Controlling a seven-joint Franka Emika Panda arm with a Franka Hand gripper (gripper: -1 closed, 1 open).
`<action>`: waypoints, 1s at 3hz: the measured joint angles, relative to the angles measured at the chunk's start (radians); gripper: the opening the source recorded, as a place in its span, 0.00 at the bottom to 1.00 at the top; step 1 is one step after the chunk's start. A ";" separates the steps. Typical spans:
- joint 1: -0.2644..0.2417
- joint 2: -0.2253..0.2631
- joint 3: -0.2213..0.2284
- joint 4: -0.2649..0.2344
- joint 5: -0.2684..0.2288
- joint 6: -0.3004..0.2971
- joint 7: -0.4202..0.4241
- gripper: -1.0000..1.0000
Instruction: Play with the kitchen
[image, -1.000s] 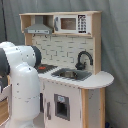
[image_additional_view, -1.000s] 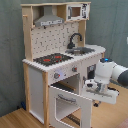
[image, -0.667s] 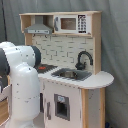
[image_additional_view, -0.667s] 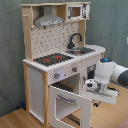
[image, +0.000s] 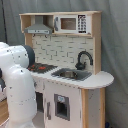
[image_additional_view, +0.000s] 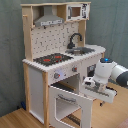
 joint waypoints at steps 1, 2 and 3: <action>0.000 -0.077 -0.003 0.019 0.000 -0.034 0.054 1.00; 0.004 -0.141 -0.012 0.058 0.000 -0.099 0.082 1.00; 0.022 -0.203 -0.037 0.107 0.000 -0.190 0.091 1.00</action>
